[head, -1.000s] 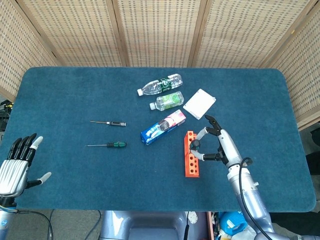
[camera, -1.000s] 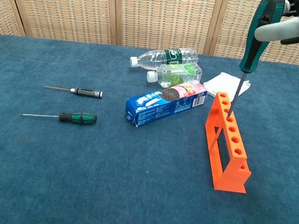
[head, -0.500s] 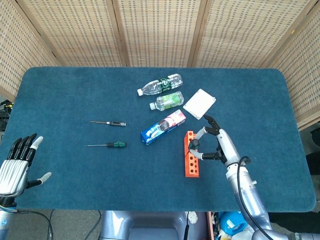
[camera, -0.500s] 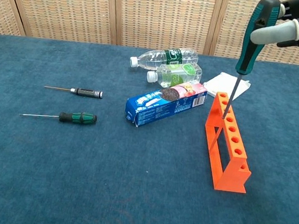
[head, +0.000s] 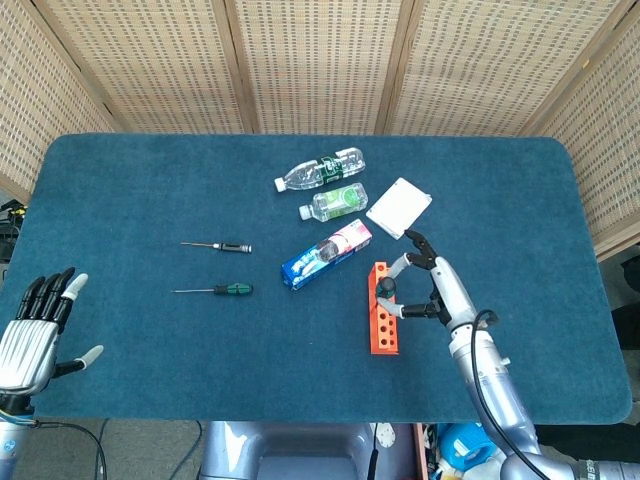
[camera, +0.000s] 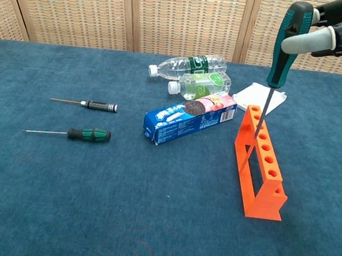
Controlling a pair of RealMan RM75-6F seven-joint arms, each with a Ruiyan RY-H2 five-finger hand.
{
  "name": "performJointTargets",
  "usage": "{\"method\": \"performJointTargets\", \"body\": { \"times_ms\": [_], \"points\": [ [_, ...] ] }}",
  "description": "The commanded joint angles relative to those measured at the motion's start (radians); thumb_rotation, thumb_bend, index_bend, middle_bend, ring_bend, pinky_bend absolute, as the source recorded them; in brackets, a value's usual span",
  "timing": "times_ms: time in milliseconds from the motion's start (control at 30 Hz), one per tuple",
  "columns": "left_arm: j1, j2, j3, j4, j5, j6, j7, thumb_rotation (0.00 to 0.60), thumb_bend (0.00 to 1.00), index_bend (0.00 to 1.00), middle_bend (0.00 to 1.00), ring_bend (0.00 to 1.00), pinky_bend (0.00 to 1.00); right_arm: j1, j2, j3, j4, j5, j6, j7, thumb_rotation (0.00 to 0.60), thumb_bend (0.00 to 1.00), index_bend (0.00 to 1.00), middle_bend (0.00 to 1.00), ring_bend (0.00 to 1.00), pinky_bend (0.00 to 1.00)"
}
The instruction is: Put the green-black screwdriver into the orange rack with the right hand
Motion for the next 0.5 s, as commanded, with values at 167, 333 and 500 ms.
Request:
{"method": "performJointTargets", "body": {
  "times_ms": [167, 333, 500],
  "points": [
    [0.001, 0.000, -0.001, -0.001, -0.004, 0.000, 0.002, 0.600, 0.00, 0.00, 0.00, 0.00, 0.00, 0.003, -0.004, -0.001, 0.014, 0.002, -0.010, 0.005, 0.600, 0.19, 0.69, 0.04, 0.00, 0.00],
    [0.000, -0.002, 0.000, -0.001, -0.004, -0.002, 0.005, 0.600, 0.00, 0.00, 0.00, 0.00, 0.00, 0.003, -0.005, 0.001, 0.023, 0.002, -0.016, 0.013, 0.600, 0.19, 0.69, 0.04, 0.00, 0.00],
    [-0.001, -0.004, -0.001, 0.000, -0.004, -0.004, 0.008, 0.600, 0.00, 0.00, 0.00, 0.00, 0.00, 0.001, 0.002, 0.010, 0.020, 0.000, -0.011, 0.018, 0.600, 0.19, 0.69, 0.04, 0.00, 0.00]
  ]
}}
